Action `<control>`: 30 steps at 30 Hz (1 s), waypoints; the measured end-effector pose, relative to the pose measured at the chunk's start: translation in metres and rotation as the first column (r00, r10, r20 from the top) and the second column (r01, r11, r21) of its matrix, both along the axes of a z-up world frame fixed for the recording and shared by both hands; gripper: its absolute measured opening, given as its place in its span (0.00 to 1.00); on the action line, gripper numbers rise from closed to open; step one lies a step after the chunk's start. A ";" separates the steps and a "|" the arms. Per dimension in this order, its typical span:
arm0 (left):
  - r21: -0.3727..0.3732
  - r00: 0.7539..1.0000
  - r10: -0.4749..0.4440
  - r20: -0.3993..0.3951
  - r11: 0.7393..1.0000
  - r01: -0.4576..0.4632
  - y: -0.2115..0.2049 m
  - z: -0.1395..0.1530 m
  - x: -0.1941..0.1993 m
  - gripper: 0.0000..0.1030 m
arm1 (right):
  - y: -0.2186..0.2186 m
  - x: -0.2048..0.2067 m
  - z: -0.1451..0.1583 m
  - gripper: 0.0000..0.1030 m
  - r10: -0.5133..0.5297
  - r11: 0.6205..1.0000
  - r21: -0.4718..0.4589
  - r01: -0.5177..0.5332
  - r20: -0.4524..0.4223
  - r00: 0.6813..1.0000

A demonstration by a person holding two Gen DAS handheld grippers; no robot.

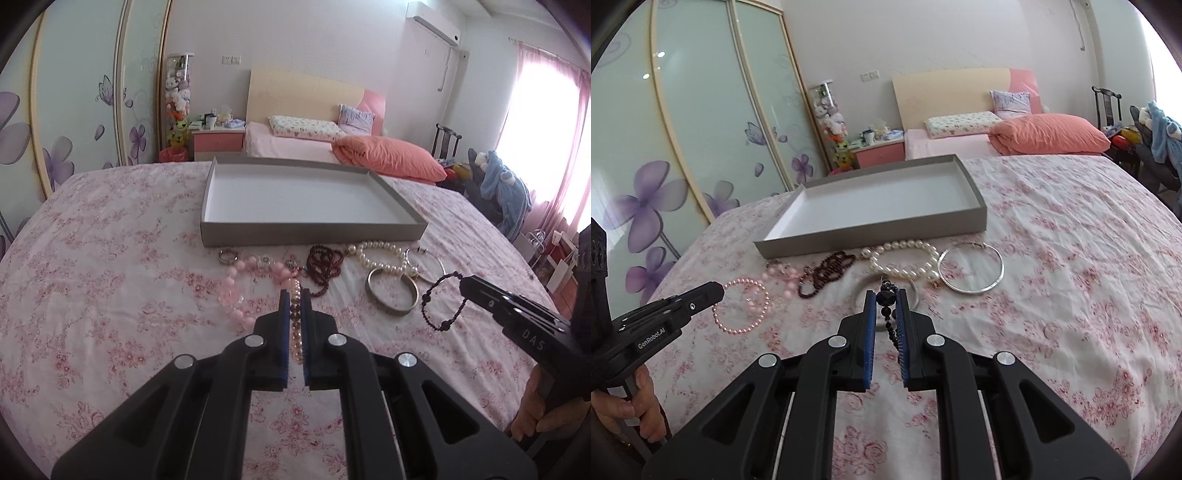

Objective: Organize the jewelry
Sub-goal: 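Carry both bracelets into the white tray and open both tools to release them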

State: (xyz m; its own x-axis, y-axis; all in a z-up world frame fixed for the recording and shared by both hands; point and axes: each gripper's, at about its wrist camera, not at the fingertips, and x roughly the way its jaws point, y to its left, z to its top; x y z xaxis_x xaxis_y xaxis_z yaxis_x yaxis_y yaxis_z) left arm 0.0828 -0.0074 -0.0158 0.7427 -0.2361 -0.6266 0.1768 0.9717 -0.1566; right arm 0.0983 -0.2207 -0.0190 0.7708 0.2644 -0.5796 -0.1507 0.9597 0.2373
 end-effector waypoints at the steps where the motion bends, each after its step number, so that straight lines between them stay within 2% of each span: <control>1: -0.003 1.000 0.001 0.007 1.000 -0.001 0.001 0.003 -0.001 0.06 | 0.001 0.000 0.001 0.11 0.003 1.000 0.000 -0.003 0.005 1.000; 11: -0.008 0.996 0.040 0.074 0.999 -0.040 0.006 0.031 0.003 0.06 | 0.009 0.007 0.023 0.12 0.043 0.999 0.003 -0.043 0.066 0.997; 21: 0.050 0.979 0.077 0.190 0.995 -0.088 0.004 0.066 0.017 0.06 | 0.005 0.030 0.062 0.11 0.042 0.999 -0.026 -0.037 0.208 0.977; 30: 0.066 0.972 0.090 0.215 0.992 -0.106 -0.006 0.076 0.049 0.06 | 0.000 0.065 0.069 0.11 0.025 0.999 -0.035 -0.017 0.247 0.969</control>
State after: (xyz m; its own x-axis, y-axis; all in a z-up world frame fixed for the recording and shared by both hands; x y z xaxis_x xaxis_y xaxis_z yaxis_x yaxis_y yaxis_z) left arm 0.1320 -0.0135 0.0606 0.8775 -0.1132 -0.4660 0.1012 0.9936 -0.0507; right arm 0.1637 -0.2212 0.0501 0.8858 0.2660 -0.3803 -0.2208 0.9623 0.1588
